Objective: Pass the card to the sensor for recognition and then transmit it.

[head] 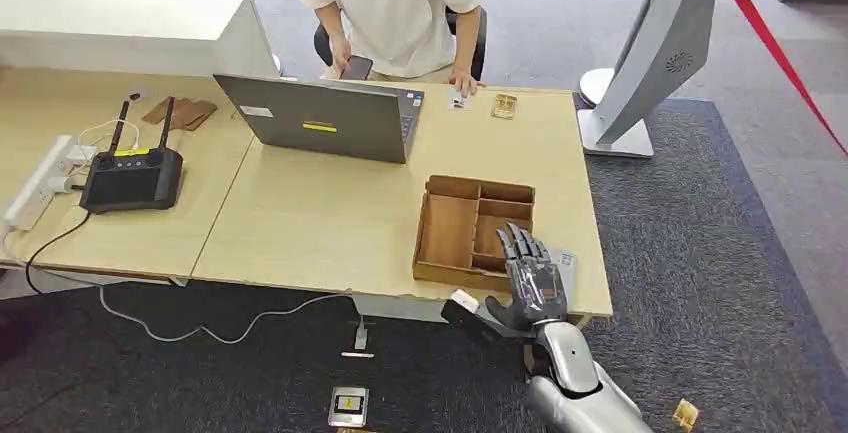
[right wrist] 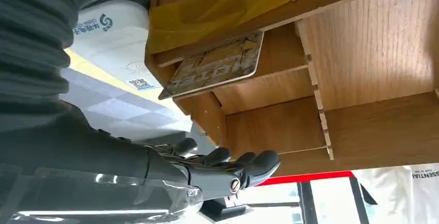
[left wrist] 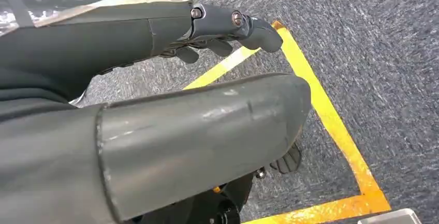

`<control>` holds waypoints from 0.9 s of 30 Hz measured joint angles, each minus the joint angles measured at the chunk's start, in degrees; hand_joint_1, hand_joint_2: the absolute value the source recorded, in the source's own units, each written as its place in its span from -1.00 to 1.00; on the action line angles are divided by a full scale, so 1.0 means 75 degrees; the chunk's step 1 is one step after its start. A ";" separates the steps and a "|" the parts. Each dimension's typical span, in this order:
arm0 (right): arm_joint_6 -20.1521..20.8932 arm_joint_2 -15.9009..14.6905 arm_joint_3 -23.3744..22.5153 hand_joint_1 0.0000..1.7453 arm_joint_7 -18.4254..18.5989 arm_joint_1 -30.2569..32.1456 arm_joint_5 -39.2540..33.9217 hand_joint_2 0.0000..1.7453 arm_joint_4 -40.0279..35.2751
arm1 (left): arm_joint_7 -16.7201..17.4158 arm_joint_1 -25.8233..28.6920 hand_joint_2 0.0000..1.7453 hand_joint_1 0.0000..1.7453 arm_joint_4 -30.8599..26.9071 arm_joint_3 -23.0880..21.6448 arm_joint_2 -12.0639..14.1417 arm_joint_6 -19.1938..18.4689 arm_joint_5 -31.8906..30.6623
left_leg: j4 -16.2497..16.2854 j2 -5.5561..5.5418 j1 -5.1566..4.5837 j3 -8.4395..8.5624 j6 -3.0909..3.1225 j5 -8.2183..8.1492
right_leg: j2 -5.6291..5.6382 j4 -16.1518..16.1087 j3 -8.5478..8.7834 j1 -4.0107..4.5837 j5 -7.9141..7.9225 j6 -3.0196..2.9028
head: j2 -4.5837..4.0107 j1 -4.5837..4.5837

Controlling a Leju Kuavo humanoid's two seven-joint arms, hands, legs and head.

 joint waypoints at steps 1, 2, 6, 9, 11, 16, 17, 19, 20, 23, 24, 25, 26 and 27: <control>0.0000 -0.0003 0.0000 -1.00 0.0009 0.0001 -0.0015 1.00 0.0000 | 0.0000 0.0000 -1.00 -1.00 0.0000 0.0000 0.0000 0.0000 -0.0003 | 0.0000 0.0000 0.0000 0.0000 0.0000 0.0000 | 0.0000 0.0000 0.0000 0.0000 0.0000 0.0000 | 0.0000 0.0000; -0.0003 -0.0003 0.0003 -1.00 0.0018 0.0002 -0.0023 1.00 0.0000 | 0.0000 0.0001 -1.00 -1.00 0.0000 0.0000 0.0000 0.0000 -0.0003 | 0.0000 0.0000 0.0000 0.0000 0.0000 0.0000 | 0.0000 0.0000 0.0000 0.0000 0.0000 0.0000 | 0.0000 0.0000; -0.0009 -0.0006 0.0006 0.78 0.0018 0.0007 -0.0035 1.00 0.0000 | -0.0003 0.0002 -1.00 -1.00 0.0000 0.0000 0.0000 0.0000 0.0000 | 0.0000 0.0000 0.0000 0.0000 0.0000 0.0000 | 0.0000 0.0000 0.0000 0.0000 0.0000 0.0000 | 0.0000 0.0000; 0.0020 -0.0006 0.0006 1.00 0.0050 0.0007 -0.0108 1.00 0.0000 | -0.0009 0.0002 -1.00 -1.00 0.0000 0.0000 0.0000 0.0000 0.0009 | 0.0000 0.0000 0.0000 0.0000 0.0000 0.0000 | 0.0000 0.0000 0.0000 0.0000 0.0000 0.0000 | 0.0000 0.0000; 0.0061 -0.0003 0.0006 1.00 0.0053 0.0008 -0.0169 1.00 0.0000 | -0.0009 0.0002 -1.00 -1.00 0.0000 0.0000 0.0000 0.0000 0.0011 | 0.0000 0.0000 0.0000 0.0000 0.0000 0.0000 | 0.0000 0.0000 0.0000 0.0000 0.0000 0.0000 | 0.0000 0.0000; 0.0093 -0.0003 0.0006 1.00 0.0050 0.0007 -0.0227 1.00 0.0003 | -0.0009 0.0002 -1.00 -1.00 0.0000 0.0000 0.0000 0.0000 0.0012 | 0.0000 0.0000 0.0000 0.0000 0.0000 0.0000 | 0.0000 0.0000 0.0000 0.0001 0.0000 0.0000 | 0.0000 0.0000; 0.0096 -0.0003 0.0006 1.00 0.0053 0.0008 -0.0230 1.00 0.0003 | 0.0008 0.0002 -1.00 -1.00 0.0000 0.0000 0.0000 0.0000 0.0011 | 0.0000 0.0000 0.0000 0.0000 0.0000 0.0000 | 0.0000 0.0000 0.0000 0.0001 0.0000 0.0000 | 0.0000 0.0000; 0.0122 -0.0003 0.0006 1.00 0.0050 0.0004 -0.0242 1.00 0.0003 | 0.0050 0.0002 -1.00 -1.00 0.0000 0.0000 0.0000 0.0000 0.0011 | 0.0000 0.0000 0.0000 0.0000 0.0000 0.0000 | 0.0000 0.0000 0.0000 0.0000 0.0000 0.0000 | 0.0000 0.0000; 0.0128 -0.0003 0.0006 1.00 0.0050 -0.0003 -0.0248 1.00 0.0003 | 0.0050 0.0002 -1.00 -1.00 0.0000 0.0000 0.0000 0.0000 0.0011 | 0.0000 0.0000 0.0000 0.0000 0.0000 0.0000 | 0.0000 0.0000 0.0001 0.0000 0.0000 0.0000 | 0.0000 0.0000; 0.0128 -0.0003 0.0006 1.00 0.0024 -0.0009 -0.0265 1.00 0.0003 | 0.0070 0.0001 -1.00 -1.00 0.0000 0.0000 0.0000 0.0000 0.0011 | 0.0000 0.0000 0.0000 0.0001 0.0000 0.0000 | 0.0000 0.0000 0.0001 0.0000 0.0000 0.0000 | 0.0000 0.0000; 0.0128 -0.0003 0.0006 1.00 0.0021 -0.0009 -0.0271 1.00 0.0003 | 0.0070 0.0001 -1.00 -1.00 0.0000 0.0000 0.0000 0.0000 0.0011 | 0.0000 0.0000 0.0000 0.0001 0.0000 0.0000 | 0.0000 0.0000 0.0001 0.0000 0.0000 0.0000 | 0.0000 0.0000; 0.0128 -0.0003 0.0006 1.00 0.0015 -0.0009 -0.0283 1.00 0.0003 | 0.0070 0.0000 -1.00 -1.00 0.0000 0.0000 0.0000 0.0000 0.0011 | 0.0000 0.0000 0.0000 0.0001 0.0000 0.0000 | 0.0000 0.0000 0.0001 0.0000 0.0000 0.0000 | 0.0000 0.0000; 0.0125 -0.0003 0.0006 1.00 0.0009 -0.0009 -0.0292 1.00 0.0003 | 0.0070 0.0000 -1.00 -1.00 0.0000 0.0000 0.0000 0.0000 0.0012 | 0.0000 0.0000 0.0000 0.0001 0.0000 0.0000 | 0.0000 0.0000 0.0001 0.0000 0.0000 0.0000 | 0.0000 0.0000; 0.0122 -0.0003 0.0006 1.00 0.0006 -0.0008 -0.0297 1.00 0.0003 | 0.0070 0.0000 -1.00 -1.00 0.0000 0.0000 0.0000 0.0000 0.0011 | 0.0000 0.0000 0.0000 0.0001 0.0000 0.0000 | 0.0000 -0.0001 0.0001 0.0000 0.0000 0.0000 | 0.0000 0.0000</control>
